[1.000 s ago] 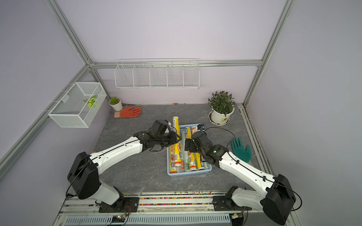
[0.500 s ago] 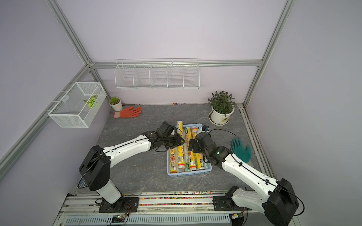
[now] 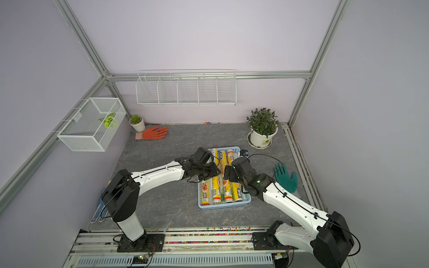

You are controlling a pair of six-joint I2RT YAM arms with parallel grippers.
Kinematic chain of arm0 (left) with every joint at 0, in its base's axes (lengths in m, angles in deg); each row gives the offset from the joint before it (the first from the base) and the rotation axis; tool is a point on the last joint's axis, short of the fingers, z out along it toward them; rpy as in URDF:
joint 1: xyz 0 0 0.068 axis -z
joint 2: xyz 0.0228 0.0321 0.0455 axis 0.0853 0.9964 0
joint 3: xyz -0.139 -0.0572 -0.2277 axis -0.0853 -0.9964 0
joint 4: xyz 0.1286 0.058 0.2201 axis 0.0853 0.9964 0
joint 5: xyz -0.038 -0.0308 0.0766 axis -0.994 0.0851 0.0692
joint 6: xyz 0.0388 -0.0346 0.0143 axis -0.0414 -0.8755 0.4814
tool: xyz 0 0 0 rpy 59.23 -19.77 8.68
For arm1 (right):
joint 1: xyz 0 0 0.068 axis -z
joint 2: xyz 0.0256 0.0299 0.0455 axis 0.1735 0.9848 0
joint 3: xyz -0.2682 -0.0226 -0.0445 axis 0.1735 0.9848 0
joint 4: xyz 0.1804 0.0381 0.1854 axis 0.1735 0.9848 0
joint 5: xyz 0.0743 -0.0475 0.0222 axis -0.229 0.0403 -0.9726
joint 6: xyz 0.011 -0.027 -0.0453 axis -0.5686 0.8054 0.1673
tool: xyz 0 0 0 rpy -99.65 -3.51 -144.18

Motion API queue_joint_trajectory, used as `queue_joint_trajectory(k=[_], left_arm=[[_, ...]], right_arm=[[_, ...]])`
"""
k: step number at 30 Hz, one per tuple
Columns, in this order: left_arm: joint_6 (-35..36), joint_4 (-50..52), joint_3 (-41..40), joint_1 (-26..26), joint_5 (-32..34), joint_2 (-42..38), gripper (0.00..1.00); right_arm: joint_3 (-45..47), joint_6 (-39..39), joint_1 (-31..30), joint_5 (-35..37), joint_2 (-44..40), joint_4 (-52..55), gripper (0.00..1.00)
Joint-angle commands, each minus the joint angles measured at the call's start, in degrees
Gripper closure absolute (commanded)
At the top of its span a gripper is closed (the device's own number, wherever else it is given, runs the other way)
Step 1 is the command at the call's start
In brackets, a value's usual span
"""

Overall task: Put the plastic wrap into the basket
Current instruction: Place the plastic wrap in the basket.

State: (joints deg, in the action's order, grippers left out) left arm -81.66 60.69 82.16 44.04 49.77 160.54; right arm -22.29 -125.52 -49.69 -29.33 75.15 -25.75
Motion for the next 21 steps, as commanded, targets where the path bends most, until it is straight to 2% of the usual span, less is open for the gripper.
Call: queue_joint_trajectory(k=[1, 13, 21], left_arm=[[-0.52, -0.43, 0.27, 0.41, 1.13, 0.92, 0.71], [-0.29, 1.09, 1.21, 0.52, 2.56, 3.03, 0.61], [-0.05, 1.91, 2.13, 0.52, 2.83, 3.6, 0.53]], right_arm=[[0.96, -1.02, 0.34, -0.76, 0.76, -0.21, 0.02], [1.38, -1.07, 0.48, -1.14, 1.56, -0.48, 0.02], [0.95, -0.33, 0.77, -5.64, 4.71, -1.28, 0.02]])
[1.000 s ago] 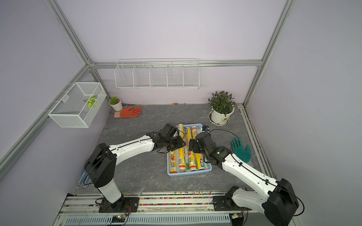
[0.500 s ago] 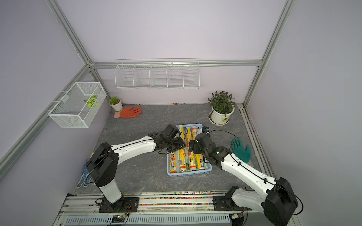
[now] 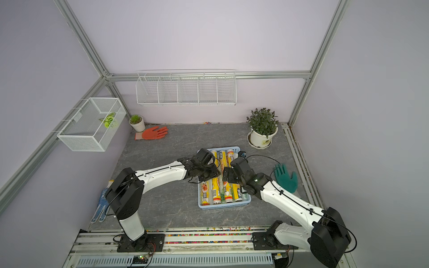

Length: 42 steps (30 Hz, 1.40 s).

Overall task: Put the plastic wrap into the basket
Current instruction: Place the plastic wrap in the basket.

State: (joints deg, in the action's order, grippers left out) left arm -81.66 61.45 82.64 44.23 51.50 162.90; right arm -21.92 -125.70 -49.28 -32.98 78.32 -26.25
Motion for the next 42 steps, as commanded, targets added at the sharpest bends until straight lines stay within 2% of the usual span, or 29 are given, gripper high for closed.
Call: queue_joint_trajectory(k=[1, 11, 18, 21, 24, 29, 32, 35, 37, 40, 42], left_arm=[[0.11, 1.37, 1.73, 0.3, 1.38, 1.11, 0.52], [0.38, 3.41, 1.22, 0.39, 3.9, -2.12, 0.44], [2.56, 1.47, -2.95, 0.48, 8.79, -11.67, 0.32], [4.51, 0.97, -5.58, 0.49, 14.05, -17.16, 0.29], [4.15, 3.3, -7.95, 0.46, 22.47, -22.55, 0.26], [5.93, 3.96, -14.65, -0.23, 37.77, -31.24, 0.15], [8.72, 3.08, -18.55, -3.5, 43.04, -35.94, 0.14], [12.84, 0.26, -23.11, -9.98, 44.25, -40.41, 0.07], [14.29, -0.51, -25.56, -14.54, 46.38, -42.42, 0.0], [16.64, -3.7, -29.26, -22.19, 48.59, -44.64, 0.0], [19.65, -8.31, -32.33, -26.63, 48.58, -45.37, 0.0]], right_arm=[[0.6, -0.18, 0.39, -2.12, 1.78, -0.96, 0.02], [0.32, -0.03, 0.44, -0.04, -0.08, 0.31, 0.02], [0.71, 4.21, 1.05, 10.96, -7.44, 3.18, 0.02], [1.58, 7.3, 2.39, 18.04, -10.95, 3.7, 0.02], [2.84, 10.51, 5.7, 24.08, -13.43, 3.42, 0.02], [8.26, 17.53, 14.24, 32.66, -13.34, -6.79, 0.03], [10.95, 18.96, 20.15, 36.72, -10.94, -11.39, 0.03], [15.46, 24.93, 24.14, 36.06, -7.4, -21.8, 0.03], [16.83, 26.03, 25.55, 35.53, -4.57, -26.07, 0.03], [17.37, 26.56, 25.72, 35.01, -1.29, -29.2, 0.03], [19.62, 28.13, 25.75, 35.66, 0.84, -36.89, 0.03]])
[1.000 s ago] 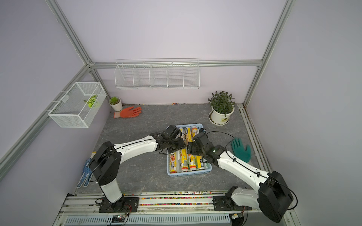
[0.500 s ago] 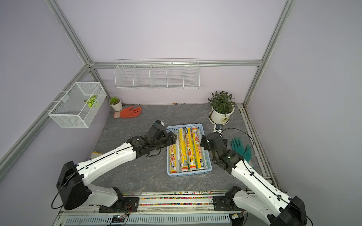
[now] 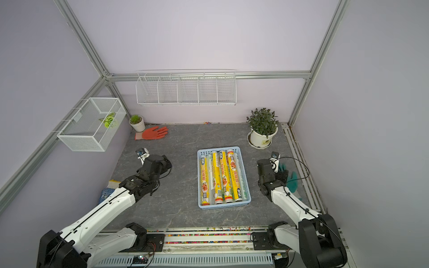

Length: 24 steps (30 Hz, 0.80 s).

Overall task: Put the plastic wrap into the basket
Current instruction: Place the plastic wrap in the basket, then reset both arms

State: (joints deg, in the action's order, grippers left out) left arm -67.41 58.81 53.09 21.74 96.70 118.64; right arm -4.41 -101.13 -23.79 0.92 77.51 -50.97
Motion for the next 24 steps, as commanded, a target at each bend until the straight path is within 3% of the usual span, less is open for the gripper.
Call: queue_joint_trajectory(k=[1, 5, 10, 13, 16, 24], left_arm=[[6.92, -7.96, -4.26, -6.53, 3.41, -1.01, 0.0], [15.59, -16.59, -8.92, -11.49, 5.65, 1.39, 0.0], [28.94, -32.96, -15.0, -12.8, 5.61, 6.15, 0.0], [32.56, -39.29, -17.15, -13.9, -0.98, 7.06, 0.0], [34.21, -49.8, -20.73, -16.79, -8.79, 10.04, 0.0], [41.34, -62.09, -18.29, -17.99, -15.39, 19.61, 0.0]], right_arm=[[3.43, 5.37, 0.35, 1.16, 3.15, -16.96, 0.03], [3.71, 9.37, 0.65, -3.95, 8.68, -26.21, 0.03], [2.77, 15.48, 0.88, -10.25, 12.92, -33.06, 0.03], [3.55, 18.13, 1.35, -11.75, 15.44, -38.21, 0.03], [5.82, 18.81, 2.83, -19.0, 17.13, -43.77, 0.03], [7.64, 15.83, 5.98, -23.68, 19.1, -46.97, 0.03]])
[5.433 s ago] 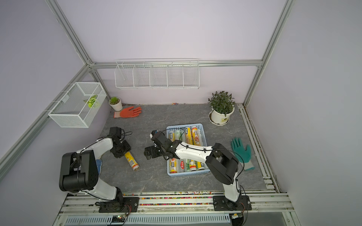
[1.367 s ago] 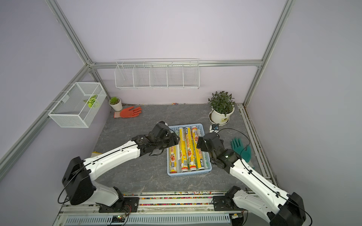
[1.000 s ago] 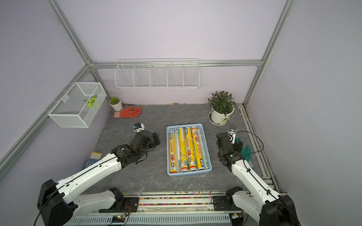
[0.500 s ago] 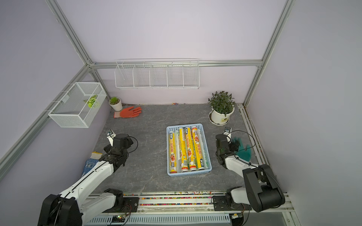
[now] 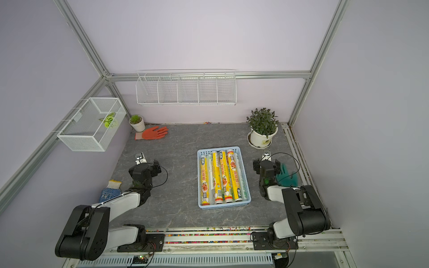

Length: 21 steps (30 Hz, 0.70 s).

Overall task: Put the plastic wrap into the basket
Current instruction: Reset both arms

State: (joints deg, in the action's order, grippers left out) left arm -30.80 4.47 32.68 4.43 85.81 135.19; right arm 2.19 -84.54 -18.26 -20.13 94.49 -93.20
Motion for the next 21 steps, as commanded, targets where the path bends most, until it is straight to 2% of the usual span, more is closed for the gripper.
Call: queue_joint_trajectory(k=[1, 2, 3, 6, 8, 10, 11, 13, 15, 21], left_arm=[[4.97, -8.97, 2.38, -1.07, -5.71, 4.18, 0.0], [4.73, -10.65, 2.5, -1.84, -7.37, 5.51, 0.0], [4.44, -11.37, 2.68, -2.38, -7.57, 6.59, 0.0], [3.26, -14.05, 2.3, -4.19, -9.46, 8.9, 0.0], [0.76, -14.06, 1.87, -6.85, -13.35, 9.34, 0.0], [0.83, -23.67, -1.04, -8.0, -14.73, 12.78, 0.0], [0.7, -23.74, -1.05, -8.03, -14.12, 12.92, 0.0], [-0.61, -15.88, 1.04, -8.09, -14.0, 10.68, 0.0], [-0.1, -19.74, 0.13, -8.14, -13.96, 11.69, 0.0], [-1.47, -17.84, 0.38, -8.19, -11.84, 10.9, 0.0]], right_arm=[[1.53, 0.13, 0.47, -2.4, 3.93, -8.08, 0.02], [2.38, 0.66, 0.42, -2.71, 5.52, -12.49, 0.02], [2.28, 0.58, 0.41, -2.6, 5.46, -12.48, 0.02], [0.15, -1.0, 0.4, -1.89, 2.81, -4.11, 0.02], [-0.12, -1.33, 0.77, -1.57, 3.44, -4.35, 0.02], [-0.25, -1.47, 0.85, -1.6, 3.12, -3.55, 0.02], [-0.23, -1.48, 0.85, -1.58, 3.34, -3.93, 0.02], [-0.31, -1.49, 0.87, -1.54, 3.18, -3.71, 0.02], [-0.22, -1.45, 0.85, -1.62, 3.19, -3.8, 0.02], [-0.21, -1.47, 0.82, -1.57, 3.23, -3.84, 0.01]])
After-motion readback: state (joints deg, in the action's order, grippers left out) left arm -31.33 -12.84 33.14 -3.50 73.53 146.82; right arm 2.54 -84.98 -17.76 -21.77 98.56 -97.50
